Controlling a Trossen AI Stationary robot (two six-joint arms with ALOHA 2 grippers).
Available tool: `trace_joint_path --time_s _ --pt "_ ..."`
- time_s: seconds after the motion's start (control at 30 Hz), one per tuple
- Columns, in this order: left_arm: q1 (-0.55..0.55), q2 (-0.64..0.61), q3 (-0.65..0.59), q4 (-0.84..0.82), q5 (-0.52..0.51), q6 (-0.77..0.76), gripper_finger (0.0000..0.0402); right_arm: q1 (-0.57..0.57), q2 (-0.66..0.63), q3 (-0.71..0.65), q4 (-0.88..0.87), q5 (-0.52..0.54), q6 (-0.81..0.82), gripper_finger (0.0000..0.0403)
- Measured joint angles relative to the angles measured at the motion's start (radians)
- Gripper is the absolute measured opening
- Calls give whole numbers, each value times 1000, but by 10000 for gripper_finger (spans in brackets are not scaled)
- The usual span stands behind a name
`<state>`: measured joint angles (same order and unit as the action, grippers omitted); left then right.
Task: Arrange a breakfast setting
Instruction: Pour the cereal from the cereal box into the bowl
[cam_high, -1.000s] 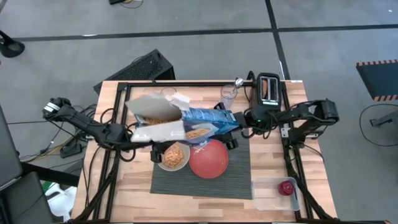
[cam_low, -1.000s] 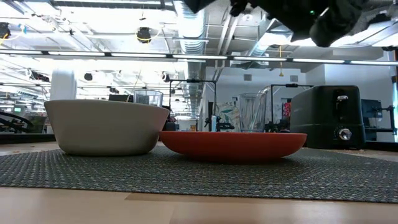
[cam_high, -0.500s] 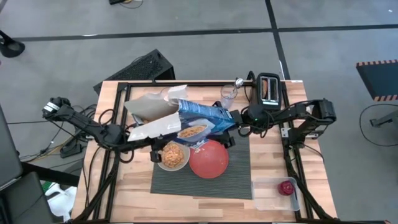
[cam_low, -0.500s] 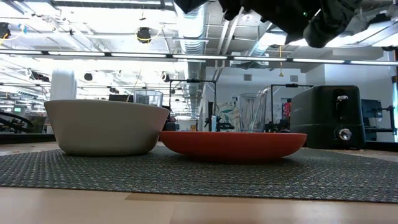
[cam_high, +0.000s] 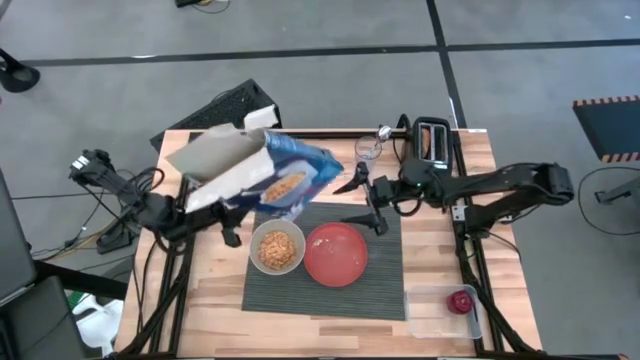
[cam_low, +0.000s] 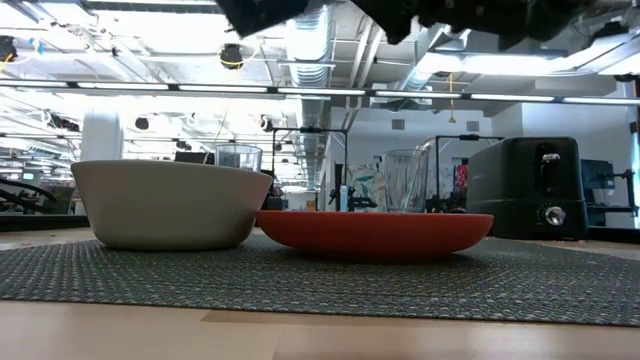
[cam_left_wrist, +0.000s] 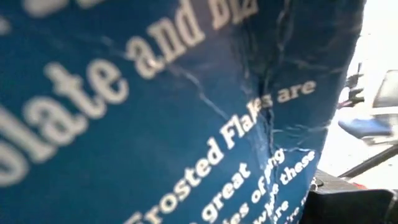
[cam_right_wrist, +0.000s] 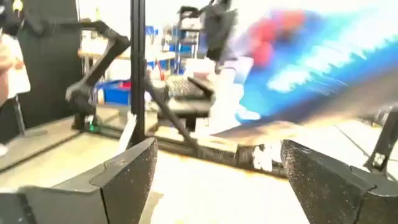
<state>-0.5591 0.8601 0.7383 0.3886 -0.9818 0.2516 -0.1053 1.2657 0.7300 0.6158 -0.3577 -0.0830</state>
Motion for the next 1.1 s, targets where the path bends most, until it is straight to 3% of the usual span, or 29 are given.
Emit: trace_joint_path --time_s 0.3,0.6,0.83,1.1 --pt "-31 -94 0 -73 -130 30 158 -9 -177 0 -309 75 -31 366" --pt "-159 -127 98 -142 -585 152 158 16 -238 0 -481 77 -12 366" --pt "-161 -150 115 -155 -585 171 158 41 -207 0 -483 77 -12 366" --pt "-29 -186 115 -165 -587 254 158 65 -173 -1 -515 77 -12 366"
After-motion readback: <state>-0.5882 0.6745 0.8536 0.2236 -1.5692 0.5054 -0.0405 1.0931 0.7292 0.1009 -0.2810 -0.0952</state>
